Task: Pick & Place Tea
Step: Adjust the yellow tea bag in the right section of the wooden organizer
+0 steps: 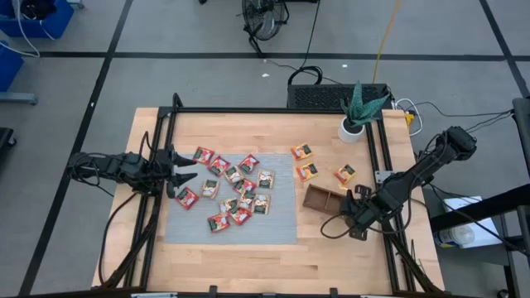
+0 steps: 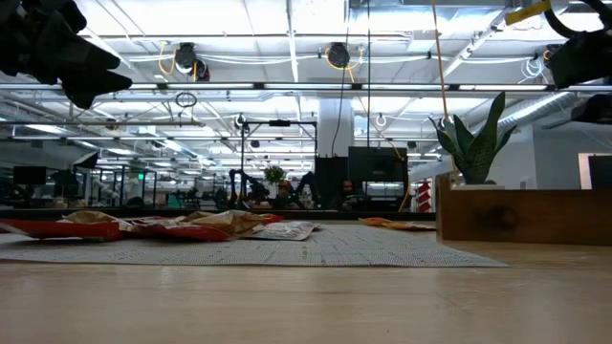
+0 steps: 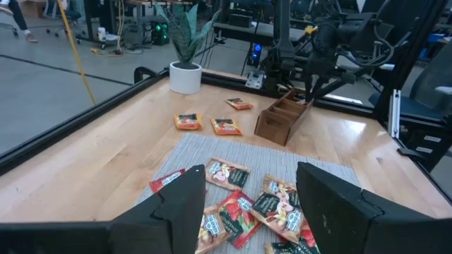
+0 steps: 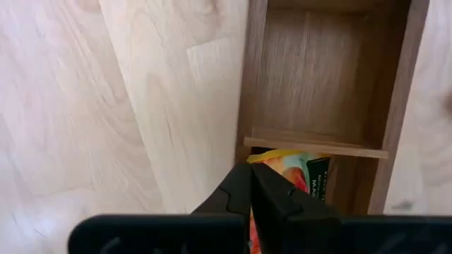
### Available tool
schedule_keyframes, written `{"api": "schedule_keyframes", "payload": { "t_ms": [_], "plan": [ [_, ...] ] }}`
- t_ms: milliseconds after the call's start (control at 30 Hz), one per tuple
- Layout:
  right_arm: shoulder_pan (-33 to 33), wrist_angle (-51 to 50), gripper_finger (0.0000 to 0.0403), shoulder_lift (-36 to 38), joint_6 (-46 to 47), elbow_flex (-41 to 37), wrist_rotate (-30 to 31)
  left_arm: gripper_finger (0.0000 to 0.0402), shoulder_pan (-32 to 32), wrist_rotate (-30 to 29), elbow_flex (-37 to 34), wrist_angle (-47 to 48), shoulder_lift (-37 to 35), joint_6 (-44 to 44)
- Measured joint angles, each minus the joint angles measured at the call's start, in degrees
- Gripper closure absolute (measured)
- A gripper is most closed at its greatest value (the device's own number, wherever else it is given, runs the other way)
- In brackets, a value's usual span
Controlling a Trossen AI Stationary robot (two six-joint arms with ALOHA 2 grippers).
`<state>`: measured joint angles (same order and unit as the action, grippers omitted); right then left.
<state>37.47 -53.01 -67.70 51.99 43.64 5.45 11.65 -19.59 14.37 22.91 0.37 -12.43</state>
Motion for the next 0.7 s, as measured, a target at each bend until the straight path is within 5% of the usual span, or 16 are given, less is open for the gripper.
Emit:
{"api": "schedule_keyframes", "payload": {
  "t_ms": [433, 700],
  "plan": [
    [-0.4, -0.1, 0.0402, 2.8, 4.6, 0.0, -1.1, 0.0178, 0.0, 0.0, 0.0, 0.0, 0.0, 0.0],
    [-0.4, -2.0, 0.0403, 7.0, 6.9, 0.0, 3.5, 0.0179, 0.0, 0.0, 0.0, 0.0, 0.0, 0.0]
  ]
}}
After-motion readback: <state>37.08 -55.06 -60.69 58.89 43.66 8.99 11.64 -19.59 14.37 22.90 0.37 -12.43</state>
